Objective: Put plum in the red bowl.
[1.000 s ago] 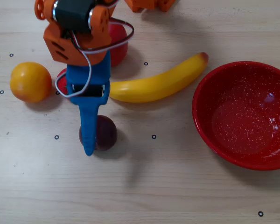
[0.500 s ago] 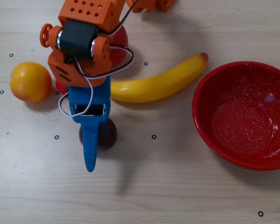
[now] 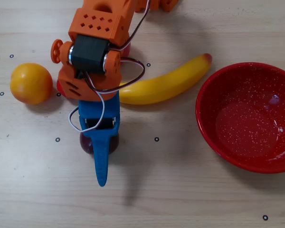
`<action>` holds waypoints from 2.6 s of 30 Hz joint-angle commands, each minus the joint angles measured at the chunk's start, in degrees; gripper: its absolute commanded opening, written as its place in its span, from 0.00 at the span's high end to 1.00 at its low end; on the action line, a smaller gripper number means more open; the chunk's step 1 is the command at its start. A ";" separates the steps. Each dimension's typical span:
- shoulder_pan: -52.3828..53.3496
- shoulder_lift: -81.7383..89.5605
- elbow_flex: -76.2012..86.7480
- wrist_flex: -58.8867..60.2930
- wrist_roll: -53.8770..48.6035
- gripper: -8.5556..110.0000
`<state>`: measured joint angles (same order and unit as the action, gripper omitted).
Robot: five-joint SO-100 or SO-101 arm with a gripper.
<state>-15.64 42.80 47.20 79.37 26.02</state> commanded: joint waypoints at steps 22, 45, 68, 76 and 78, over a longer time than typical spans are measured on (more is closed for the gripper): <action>-0.62 2.37 -6.94 4.13 -6.06 0.38; -2.02 2.29 -7.21 0.53 -5.45 0.39; -2.90 1.14 -8.00 -1.23 -4.31 0.49; -2.64 1.41 -8.00 -0.97 -3.69 0.61; -2.64 1.58 -8.00 -0.79 -3.43 0.65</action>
<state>-15.82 40.78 43.86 79.45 20.74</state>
